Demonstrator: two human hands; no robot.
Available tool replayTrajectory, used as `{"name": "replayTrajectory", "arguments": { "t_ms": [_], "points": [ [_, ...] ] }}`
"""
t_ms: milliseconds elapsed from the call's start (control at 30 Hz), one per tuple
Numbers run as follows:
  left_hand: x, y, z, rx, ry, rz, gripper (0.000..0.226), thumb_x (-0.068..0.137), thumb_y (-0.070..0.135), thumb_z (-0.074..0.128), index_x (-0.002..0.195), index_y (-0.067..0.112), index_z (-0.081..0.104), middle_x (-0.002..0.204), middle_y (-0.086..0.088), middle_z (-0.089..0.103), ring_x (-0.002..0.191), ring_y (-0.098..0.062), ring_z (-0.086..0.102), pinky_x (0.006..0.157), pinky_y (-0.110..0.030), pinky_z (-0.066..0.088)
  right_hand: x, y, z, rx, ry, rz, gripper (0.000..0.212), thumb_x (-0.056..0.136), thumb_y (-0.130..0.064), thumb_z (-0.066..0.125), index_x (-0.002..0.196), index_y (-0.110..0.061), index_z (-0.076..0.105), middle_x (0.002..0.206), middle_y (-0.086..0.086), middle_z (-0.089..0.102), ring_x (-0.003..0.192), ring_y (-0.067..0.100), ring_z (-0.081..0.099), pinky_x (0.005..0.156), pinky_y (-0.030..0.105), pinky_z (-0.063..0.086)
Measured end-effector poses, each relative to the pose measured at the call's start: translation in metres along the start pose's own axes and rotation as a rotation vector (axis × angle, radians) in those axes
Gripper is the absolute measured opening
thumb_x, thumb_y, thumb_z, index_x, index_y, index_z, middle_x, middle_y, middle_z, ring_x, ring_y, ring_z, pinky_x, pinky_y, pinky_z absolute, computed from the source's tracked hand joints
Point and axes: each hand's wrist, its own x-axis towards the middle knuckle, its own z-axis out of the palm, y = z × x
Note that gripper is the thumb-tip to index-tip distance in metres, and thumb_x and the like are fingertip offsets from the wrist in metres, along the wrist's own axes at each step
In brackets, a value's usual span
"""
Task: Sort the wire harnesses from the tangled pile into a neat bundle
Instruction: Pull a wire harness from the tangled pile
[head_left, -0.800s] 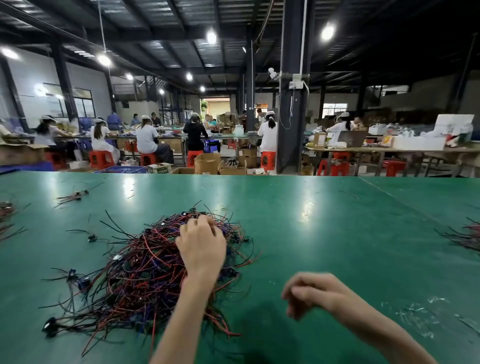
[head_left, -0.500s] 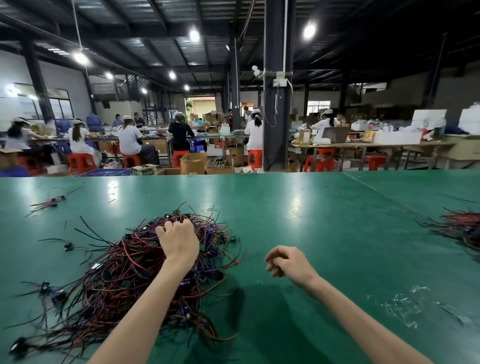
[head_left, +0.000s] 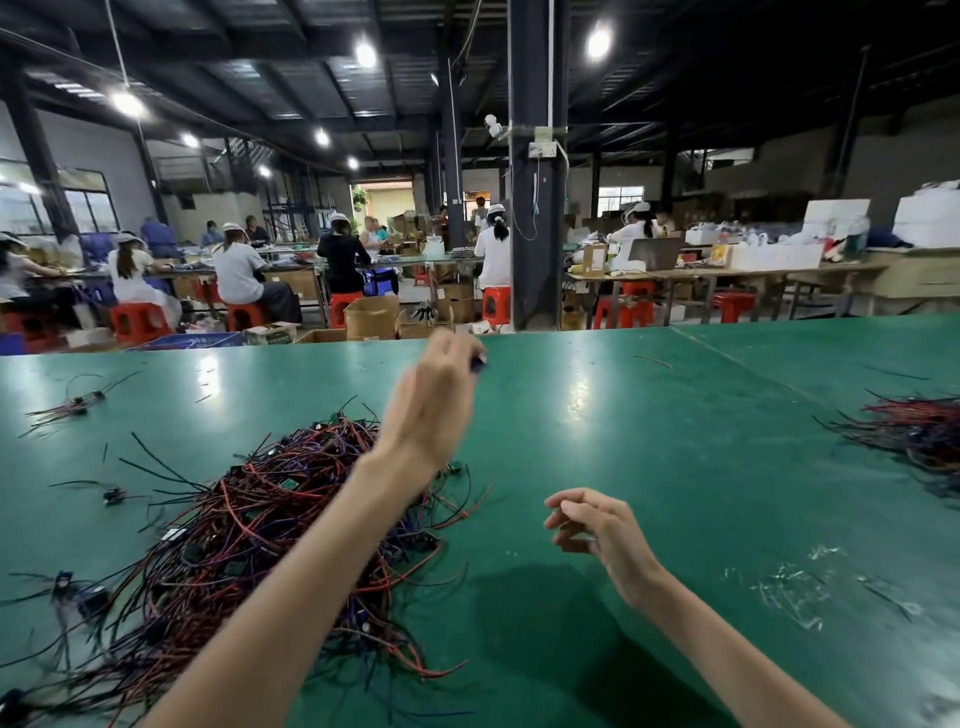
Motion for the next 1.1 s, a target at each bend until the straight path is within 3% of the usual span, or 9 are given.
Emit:
{"name": "replayTrajectory", "arguments": {
  "t_ms": [100,200,367,467,567,700,800,900,1100],
  "points": [
    [-0.043,0.015,0.041,-0.019,-0.223,0.029,0.017,0.094,0.003,0.049,0.108,0.007,0.058,0.104,-0.009,0.056,0.072,-0.028,0.061,0.069,-0.041,0.052,0.001,-0.005,0.008,0.174,-0.046,0.072,0.024,0.095,-0.015,0.05,0.093,0.002,0.068,0.077,0.011,0.066,0.061,0.018,0.059,0.056,0.03,0.051],
    [-0.081,0.017,0.068,-0.038,-0.319,0.007,0.02,0.094,0.009,0.047,0.112,0.01,0.057,0.105,-0.007,0.051,0.08,-0.032,0.059,0.071,-0.045,0.047,0.006,-0.008,0.02,0.224,-0.036,0.169,0.023,0.095,-0.018,0.052,0.088,-0.001,0.066,0.071,0.008,0.064,0.056,0.016,0.057,0.049,0.027,0.05],
    [-0.11,0.005,0.082,-0.189,-0.277,-0.063,0.025,0.087,0.001,0.055,0.112,0.008,0.059,0.107,-0.004,0.051,0.087,-0.024,0.059,0.076,-0.035,0.048,0.02,-0.013,0.028,0.194,-0.073,0.21,0.012,0.089,-0.005,0.059,0.095,0.003,0.066,0.07,0.008,0.066,0.055,0.014,0.058,0.052,0.025,0.051],
    [-0.114,0.0,0.082,-0.362,-0.208,-0.255,0.029,0.082,0.001,0.065,0.107,0.014,0.065,0.102,0.003,0.055,0.086,-0.01,0.058,0.081,-0.021,0.046,0.027,-0.013,0.035,0.214,-0.097,0.235,0.008,0.088,-0.003,0.059,0.091,0.001,0.066,0.068,0.008,0.066,0.054,0.013,0.056,0.054,0.024,0.051],
    [-0.121,-0.004,0.082,-0.56,-0.201,-0.518,0.023,0.083,0.008,0.068,0.1,0.023,0.067,0.098,0.004,0.062,0.082,-0.011,0.063,0.077,-0.028,0.054,0.026,-0.003,0.044,0.247,-0.095,0.224,0.008,0.09,-0.002,0.057,0.086,0.001,0.064,0.069,0.009,0.066,0.057,0.014,0.06,0.055,0.025,0.053],
    [-0.124,-0.007,0.083,-0.783,-0.21,-0.801,0.022,0.085,0.0,0.066,0.098,0.017,0.061,0.093,-0.007,0.067,0.069,-0.019,0.067,0.065,-0.033,0.059,0.021,0.004,0.046,0.295,-0.043,0.164,0.009,0.09,0.001,0.055,0.085,0.003,0.062,0.071,0.012,0.064,0.056,0.014,0.062,0.053,0.025,0.054],
    [-0.125,-0.008,0.084,-0.847,-0.199,-0.857,0.017,0.083,-0.005,0.066,0.09,0.01,0.067,0.08,-0.011,0.07,0.069,-0.02,0.067,0.065,-0.032,0.058,0.017,0.003,0.036,0.336,-0.02,0.118,0.008,0.089,0.002,0.056,0.086,0.004,0.063,0.076,0.014,0.064,0.06,0.014,0.064,0.055,0.026,0.055],
    [-0.125,-0.005,0.084,-0.899,-0.202,-0.863,0.015,0.081,-0.007,0.067,0.084,0.007,0.068,0.072,-0.01,0.07,0.064,-0.018,0.068,0.062,-0.029,0.057,0.013,0.0,0.03,0.312,-0.106,0.122,0.008,0.086,-0.004,0.062,0.087,0.003,0.066,0.074,0.012,0.065,0.061,0.015,0.06,0.058,0.026,0.054],
    [-0.126,0.004,0.082,-1.105,-0.317,-0.96,0.003,0.088,-0.004,0.059,0.088,-0.007,0.06,0.063,-0.012,0.063,0.052,-0.016,0.062,0.051,-0.027,0.054,0.011,0.0,0.026,0.181,-0.126,0.196,0.012,0.082,-0.01,0.065,0.076,-0.002,0.07,0.062,0.008,0.065,0.048,0.011,0.056,0.048,0.021,0.049]
  ]
}}
